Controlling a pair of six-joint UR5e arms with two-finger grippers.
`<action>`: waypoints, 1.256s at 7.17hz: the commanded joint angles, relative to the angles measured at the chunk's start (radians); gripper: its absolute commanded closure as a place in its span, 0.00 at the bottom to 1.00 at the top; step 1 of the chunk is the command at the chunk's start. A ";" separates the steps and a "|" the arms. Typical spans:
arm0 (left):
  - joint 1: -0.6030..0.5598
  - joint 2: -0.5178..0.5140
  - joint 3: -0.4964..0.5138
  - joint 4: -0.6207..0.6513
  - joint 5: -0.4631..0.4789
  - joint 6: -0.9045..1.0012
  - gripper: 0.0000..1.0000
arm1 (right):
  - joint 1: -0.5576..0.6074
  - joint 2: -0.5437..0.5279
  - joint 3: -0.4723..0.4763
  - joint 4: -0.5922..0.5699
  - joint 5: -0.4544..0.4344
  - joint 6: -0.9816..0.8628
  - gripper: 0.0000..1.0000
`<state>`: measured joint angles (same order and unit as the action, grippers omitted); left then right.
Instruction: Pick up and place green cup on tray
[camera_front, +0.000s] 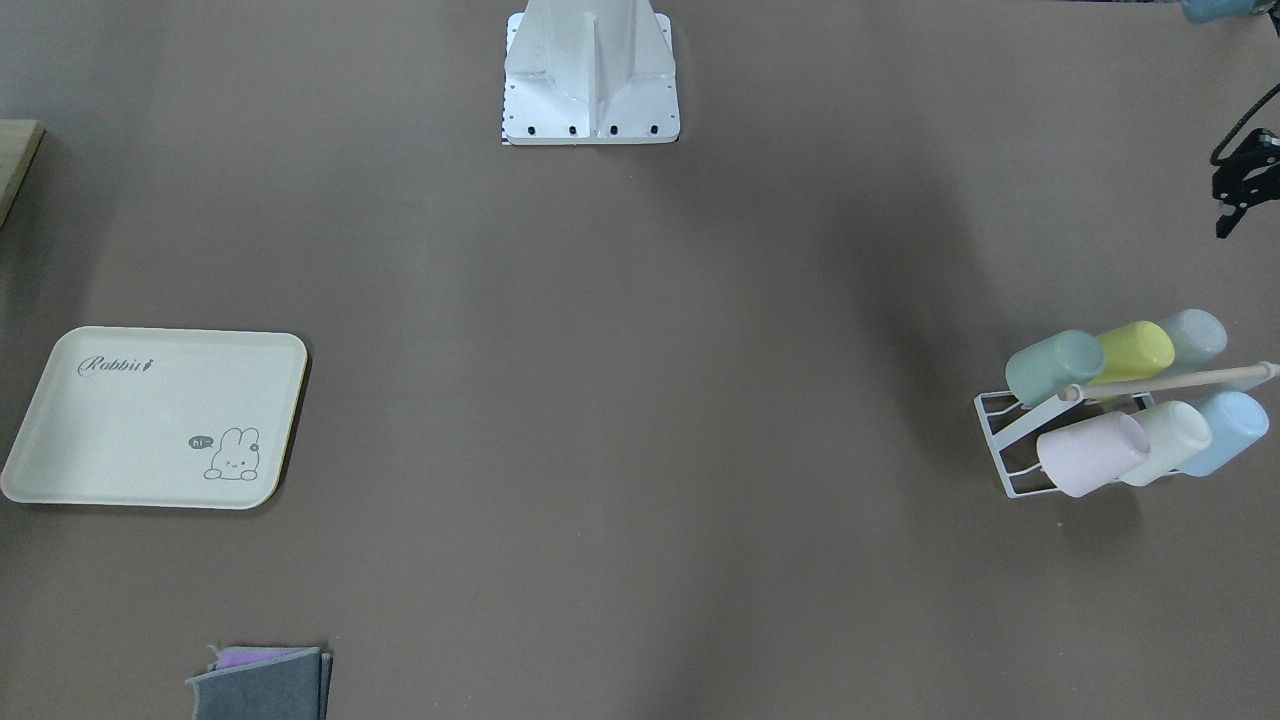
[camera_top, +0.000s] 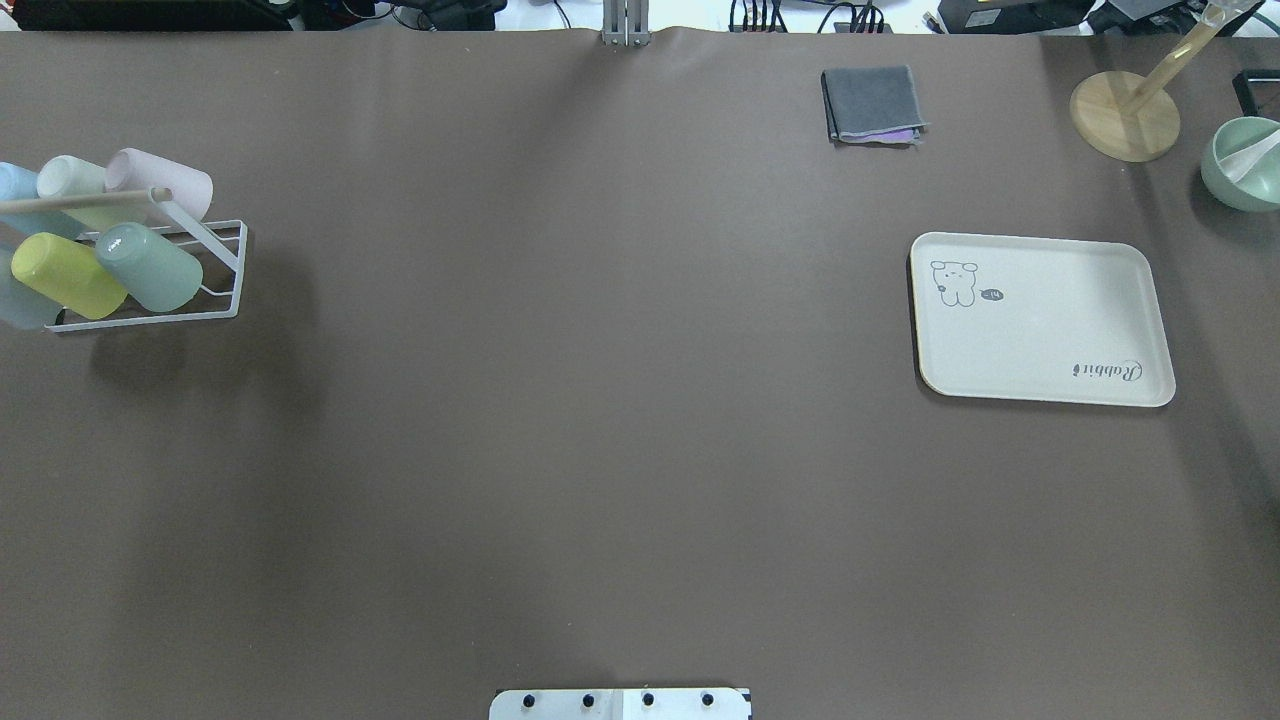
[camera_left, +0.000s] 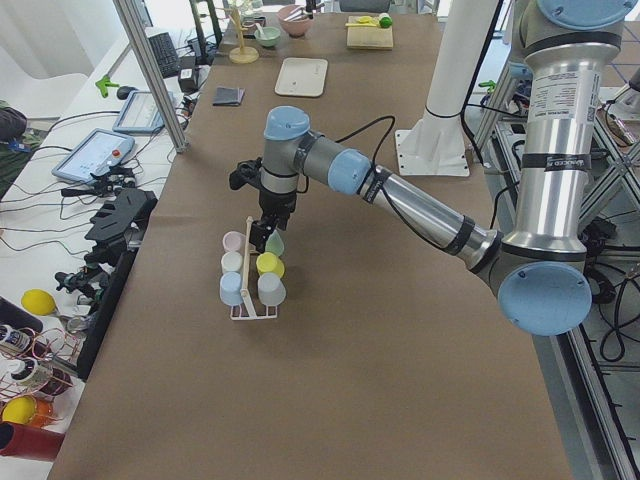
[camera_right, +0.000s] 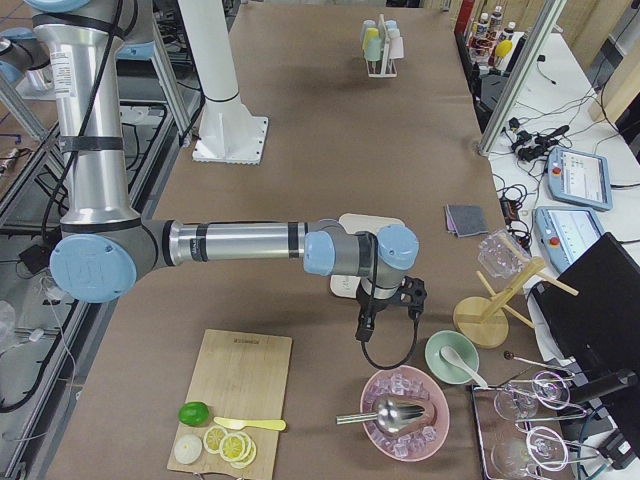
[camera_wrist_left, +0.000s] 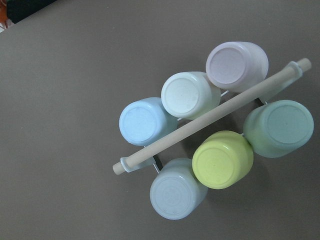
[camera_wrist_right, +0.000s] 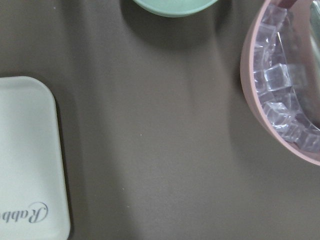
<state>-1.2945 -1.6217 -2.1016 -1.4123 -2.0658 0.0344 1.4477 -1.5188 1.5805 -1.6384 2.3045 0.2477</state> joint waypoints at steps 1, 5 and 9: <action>0.073 -0.088 -0.093 0.205 0.183 0.117 0.02 | -0.071 -0.009 -0.023 0.181 0.001 0.227 0.00; 0.265 -0.208 -0.087 0.262 0.432 0.165 0.02 | -0.180 -0.006 -0.100 0.336 -0.005 0.369 0.01; 0.452 -0.210 -0.087 0.301 0.684 0.237 0.02 | -0.234 -0.010 -0.112 0.397 -0.017 0.423 0.00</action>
<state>-0.9115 -1.8308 -2.1912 -1.1355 -1.4746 0.2427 1.2212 -1.5234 1.4711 -1.2568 2.2900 0.6717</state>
